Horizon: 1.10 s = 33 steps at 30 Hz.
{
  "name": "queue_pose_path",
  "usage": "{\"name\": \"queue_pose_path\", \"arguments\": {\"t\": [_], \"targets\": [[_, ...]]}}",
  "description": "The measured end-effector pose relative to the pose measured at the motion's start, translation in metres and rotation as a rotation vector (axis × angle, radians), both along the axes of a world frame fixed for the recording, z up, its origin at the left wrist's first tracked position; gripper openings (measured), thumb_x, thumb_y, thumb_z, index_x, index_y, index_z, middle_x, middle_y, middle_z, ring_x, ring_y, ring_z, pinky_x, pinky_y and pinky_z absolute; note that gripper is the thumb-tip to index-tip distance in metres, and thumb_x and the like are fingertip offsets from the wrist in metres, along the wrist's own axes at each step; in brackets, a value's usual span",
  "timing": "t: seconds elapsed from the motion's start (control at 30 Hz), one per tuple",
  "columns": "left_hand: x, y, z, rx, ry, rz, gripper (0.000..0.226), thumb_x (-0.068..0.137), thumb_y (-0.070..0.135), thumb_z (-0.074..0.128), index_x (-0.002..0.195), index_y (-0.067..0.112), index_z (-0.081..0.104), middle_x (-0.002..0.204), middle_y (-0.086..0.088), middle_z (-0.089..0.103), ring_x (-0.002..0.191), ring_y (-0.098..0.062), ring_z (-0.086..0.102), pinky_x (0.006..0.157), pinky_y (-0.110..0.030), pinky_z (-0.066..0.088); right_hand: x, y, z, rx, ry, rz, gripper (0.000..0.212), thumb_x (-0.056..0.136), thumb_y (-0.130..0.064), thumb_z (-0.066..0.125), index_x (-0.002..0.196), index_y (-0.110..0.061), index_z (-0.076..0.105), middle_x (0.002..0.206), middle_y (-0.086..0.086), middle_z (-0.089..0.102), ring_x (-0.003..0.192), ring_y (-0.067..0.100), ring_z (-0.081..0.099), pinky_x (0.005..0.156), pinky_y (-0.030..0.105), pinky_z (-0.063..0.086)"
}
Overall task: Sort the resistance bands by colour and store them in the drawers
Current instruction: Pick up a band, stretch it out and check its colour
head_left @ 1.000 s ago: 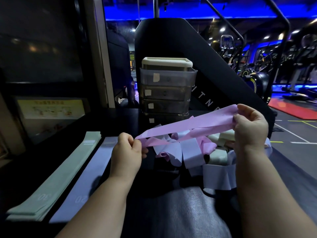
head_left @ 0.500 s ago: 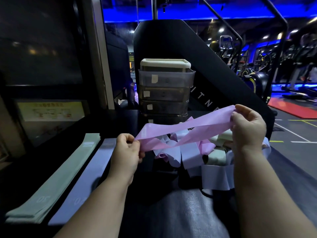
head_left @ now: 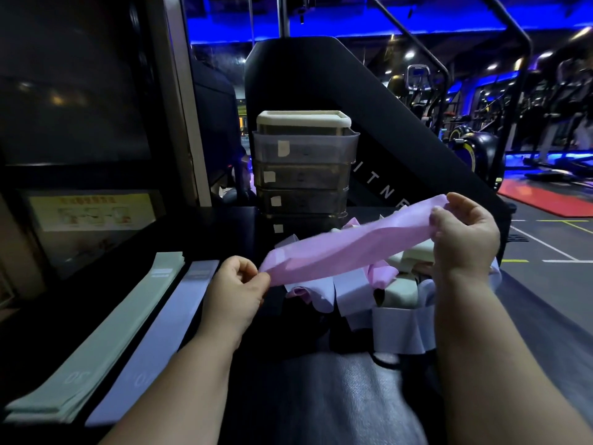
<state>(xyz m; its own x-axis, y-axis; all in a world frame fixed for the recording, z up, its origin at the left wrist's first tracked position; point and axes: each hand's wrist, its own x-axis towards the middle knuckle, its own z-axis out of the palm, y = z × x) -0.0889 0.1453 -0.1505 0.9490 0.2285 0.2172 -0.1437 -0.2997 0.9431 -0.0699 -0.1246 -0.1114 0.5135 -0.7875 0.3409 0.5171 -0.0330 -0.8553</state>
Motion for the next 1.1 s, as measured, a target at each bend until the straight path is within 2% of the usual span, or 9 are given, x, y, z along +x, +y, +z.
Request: {"name": "queue_pose_path", "arguments": {"t": [0.13,0.23,0.33,0.5,0.57,0.7,0.83,0.93,1.1], "targets": [[-0.004,-0.002,0.002,0.210,-0.084,0.113,0.014,0.091,0.015,0.050,0.078,0.015,0.044,0.069,-0.002,0.067,0.069,-0.026,0.063,0.061,-0.038,0.049,0.001,0.001,0.000,-0.027,0.000,0.003,0.027,0.066,-0.019,0.058,0.090,-0.030,0.067,0.097,0.004,0.069,0.082,0.017,0.061,0.083,0.041,0.053],[-0.005,-0.003,0.002,0.152,-0.129,0.116,0.010,0.094,0.009,0.045,0.086,0.014,0.042,0.071,0.000,0.068,0.068,-0.013,0.067,0.065,-0.039,0.055,0.001,0.004,0.000,-0.068,-0.006,0.009,0.027,0.067,-0.018,0.056,0.088,-0.032,0.065,0.093,0.001,0.068,0.081,0.018,0.061,0.081,0.042,0.054],[-0.011,-0.002,0.008,0.117,-0.166,0.091,0.015,0.094,0.005,0.044,0.098,0.020,0.045,0.076,-0.001,0.069,0.071,-0.012,0.068,0.067,-0.039,0.057,0.001,0.005,-0.001,-0.108,0.008,0.033,0.027,0.069,-0.019,0.055,0.091,-0.033,0.065,0.098,0.002,0.068,0.085,0.019,0.061,0.087,0.045,0.054],[-0.022,0.006,0.019,0.161,-0.128,0.035,0.029,0.091,0.011,0.049,0.083,0.037,0.061,0.081,0.006,0.067,0.074,-0.020,0.065,0.069,-0.041,0.057,0.003,0.010,-0.002,-0.175,0.090,0.064,0.045,0.068,-0.017,0.049,0.109,-0.030,0.063,0.112,0.001,0.067,0.106,0.019,0.064,0.097,0.046,0.051],[-0.033,0.012,0.021,0.245,-0.119,0.037,0.023,0.088,0.014,0.056,0.081,0.036,0.063,0.076,0.009,0.065,0.067,-0.015,0.060,0.060,-0.029,0.050,0.001,0.016,-0.003,-0.221,0.107,0.083,0.050,0.068,-0.015,0.047,0.112,-0.030,0.063,0.108,-0.001,0.068,0.098,0.017,0.065,0.096,0.044,0.052],[-0.061,0.031,0.013,0.332,-0.098,-0.040,0.002,0.086,0.036,0.064,0.086,0.035,0.065,0.083,0.016,0.067,0.079,0.001,0.062,0.064,-0.013,0.043,-0.001,0.034,-0.004,-0.305,0.093,0.141,0.045,0.074,-0.003,0.048,0.094,-0.040,0.061,0.080,-0.006,0.061,0.060,0.011,0.051,0.065,0.036,0.048],[-0.082,0.050,-0.003,0.377,-0.040,-0.060,0.021,0.094,0.041,0.055,0.086,0.031,0.072,0.080,0.016,0.067,0.078,0.003,0.060,0.063,-0.005,0.040,-0.004,0.054,-0.009,-0.380,0.050,0.187,0.042,0.080,0.009,0.048,0.080,-0.033,0.053,0.069,-0.003,0.050,0.057,0.010,0.043,0.061,0.030,0.039],[-0.096,0.058,-0.010,0.449,-0.010,-0.071,0.004,0.092,0.037,0.061,0.093,0.040,0.063,0.079,0.020,0.067,0.079,0.007,0.059,0.067,-0.009,0.045,-0.002,0.067,-0.015,-0.473,0.043,0.219,0.038,0.076,0.008,0.050,0.072,-0.030,0.055,0.070,-0.007,0.050,0.063,0.007,0.045,0.063,0.024,0.039],[-0.105,0.061,-0.010,0.631,0.029,-0.155,0.038,0.085,0.036,0.058,0.114,0.047,0.036,0.080,0.012,0.061,0.075,-0.004,0.057,0.061,-0.017,0.043,0.008,0.098,-0.020,-0.701,0.082,0.178,0.037,0.067,-0.003,0.053,0.072,-0.037,0.066,0.088,0.005,0.066,0.083,0.015,0.060,0.079,0.028,0.048]]}}
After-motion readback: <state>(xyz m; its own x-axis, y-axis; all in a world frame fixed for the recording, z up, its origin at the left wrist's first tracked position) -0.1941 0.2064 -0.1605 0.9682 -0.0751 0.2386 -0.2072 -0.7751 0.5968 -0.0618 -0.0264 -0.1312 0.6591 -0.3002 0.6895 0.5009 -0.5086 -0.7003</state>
